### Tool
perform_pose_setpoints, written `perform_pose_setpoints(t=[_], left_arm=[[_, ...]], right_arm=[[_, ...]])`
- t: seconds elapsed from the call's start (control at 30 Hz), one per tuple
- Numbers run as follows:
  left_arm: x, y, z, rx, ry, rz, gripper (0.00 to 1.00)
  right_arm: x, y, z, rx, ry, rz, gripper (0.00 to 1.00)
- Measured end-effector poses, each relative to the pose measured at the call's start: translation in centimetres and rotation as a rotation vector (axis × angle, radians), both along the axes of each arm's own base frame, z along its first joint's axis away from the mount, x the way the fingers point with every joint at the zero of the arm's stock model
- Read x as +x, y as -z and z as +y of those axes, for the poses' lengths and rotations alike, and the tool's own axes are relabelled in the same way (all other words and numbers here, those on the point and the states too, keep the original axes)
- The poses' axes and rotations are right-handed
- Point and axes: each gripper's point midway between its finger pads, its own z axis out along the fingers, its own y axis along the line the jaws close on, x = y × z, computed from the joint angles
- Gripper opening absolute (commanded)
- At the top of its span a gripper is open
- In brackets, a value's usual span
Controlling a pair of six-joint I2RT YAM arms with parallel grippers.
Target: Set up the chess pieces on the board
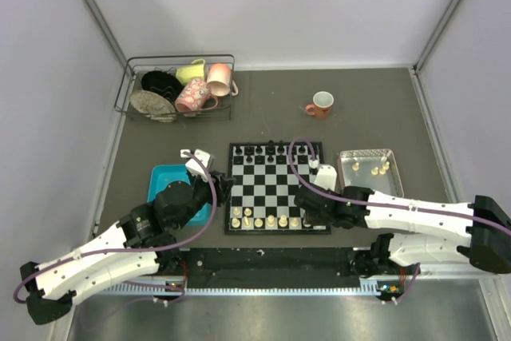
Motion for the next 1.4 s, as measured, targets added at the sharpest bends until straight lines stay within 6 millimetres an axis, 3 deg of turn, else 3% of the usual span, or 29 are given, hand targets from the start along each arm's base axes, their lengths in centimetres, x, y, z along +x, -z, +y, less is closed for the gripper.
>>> perform_pose_setpoints(t=[0.23,0.33,0.43,0.5,0.63,0.73,0.87,1.1,1.4], left_arm=[[0.0,0.0,0.0,0.0,-0.001,0.0,0.45],[0.0,-0.1,0.0,-0.004,-0.001,-0.003,0.45],[0.0,-0.2,0.1,-0.006,-0.004,-0.005,0.45],[0.0,-0.2,0.1,-0.006,-0.004,-0.005,0.45],[0.0,-0.2,0.1,-0.005,-0.004,-0.004,0.45],[0.0,-0.2,0.1,-0.005,-0.004,-0.004,0.46],[0.0,-0.4,0.2,-0.013,-0.004,-0.008,0.46],[-0.1,-0.5,0.2,-0.021,-0.005,-0.009,0.46],[-0.1,-0.7,0.3,-0.029,-0.006,-0.011,0.46]], right_arm=[[0.4,-2.5,-0.2,0.047,-0.008,-0.039,0.31],[1.7,-4.6,-1.2,0.084,0.036,-0.07,0.31],[4.3,-6.5,-3.9,0.114,0.147,-0.114,0.31],[6.6,-8.0,-7.0,0.119,0.262,-0.155,0.31],[9.7,-9.0,-12.0,0.061,0.413,-0.173,0.3],[11.6,-8.0,-14.4,0.017,0.466,-0.134,0.28],[13.3,-5.6,-15.7,-0.026,0.471,-0.074,0.27],[15.7,-2.5,-15.6,-0.065,0.431,-0.018,0.24],[17.4,-0.1,-16.4,-0.084,0.444,0.002,0.25]])
